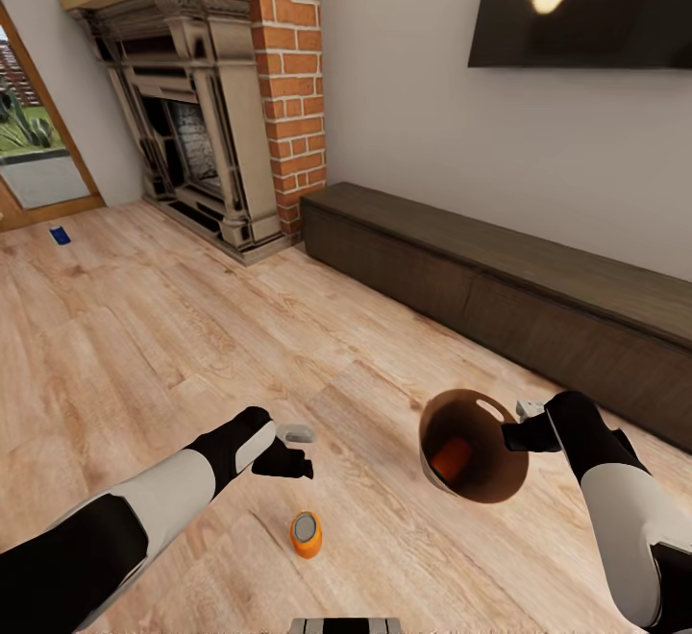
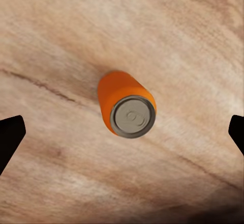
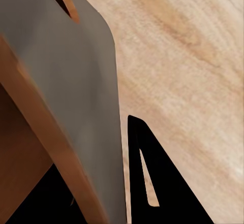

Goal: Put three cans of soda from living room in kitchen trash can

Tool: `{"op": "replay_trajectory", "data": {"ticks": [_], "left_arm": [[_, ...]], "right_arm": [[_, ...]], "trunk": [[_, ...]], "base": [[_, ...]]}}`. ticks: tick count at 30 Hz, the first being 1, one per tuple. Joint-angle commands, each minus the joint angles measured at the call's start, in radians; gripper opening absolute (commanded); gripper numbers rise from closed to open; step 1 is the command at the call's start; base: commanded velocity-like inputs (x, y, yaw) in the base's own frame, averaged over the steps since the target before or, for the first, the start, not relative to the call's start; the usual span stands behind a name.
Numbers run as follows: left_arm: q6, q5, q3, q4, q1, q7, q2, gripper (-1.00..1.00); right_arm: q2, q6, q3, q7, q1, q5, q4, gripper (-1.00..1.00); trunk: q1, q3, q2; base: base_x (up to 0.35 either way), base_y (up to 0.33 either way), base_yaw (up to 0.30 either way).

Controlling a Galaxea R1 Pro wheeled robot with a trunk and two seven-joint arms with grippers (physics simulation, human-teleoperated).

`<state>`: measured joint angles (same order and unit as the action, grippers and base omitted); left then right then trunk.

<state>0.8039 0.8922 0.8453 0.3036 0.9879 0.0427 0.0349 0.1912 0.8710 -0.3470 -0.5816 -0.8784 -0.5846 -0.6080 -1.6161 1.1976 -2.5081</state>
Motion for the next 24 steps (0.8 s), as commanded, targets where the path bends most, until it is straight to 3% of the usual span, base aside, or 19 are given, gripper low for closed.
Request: {"op": "replay_trajectory", "data": {"ticks": [1, 10, 20, 24], "left_arm": [[0.0, 0.0, 0.0, 0.0, 0.0, 0.0, 0.0, 1.0], [-0.011, -0.003, 0.0, 0.0, 0.0, -0.001, 0.007, 1.0], [-0.018, -0.004, 0.001, 0.0, 0.0, -0.001, 0.009, 1.0], [-0.02, -0.004, 0.001, 0.0, 0.0, -0.001, 0.009, 1.0]], "right_arm": [[0.0, 0.005, -0.001, -0.004, -0.001, 0.018, 0.0, -1.0], [0.0, 0.005, 0.038, -0.004, -0.001, 0.018, 0.0, -1.0], [0.0, 0.005, 0.046, -0.004, -0.001, 0.018, -0.004, -1.0], [0.0, 0.059, 0.047, -0.005, -0.003, 0.019, -0.085, -1.0]], "trunk": [[0.0, 0.004, 0.0], [-0.004, 0.039, -0.003], [-0.009, 0.077, -0.005], [-0.011, 0.093, -0.006]], "base": [[0.0, 0.0, 0.0], [0.0, 0.0, 0.0], [0.0, 0.0, 0.0], [0.0, 0.0, 0.0]]}}
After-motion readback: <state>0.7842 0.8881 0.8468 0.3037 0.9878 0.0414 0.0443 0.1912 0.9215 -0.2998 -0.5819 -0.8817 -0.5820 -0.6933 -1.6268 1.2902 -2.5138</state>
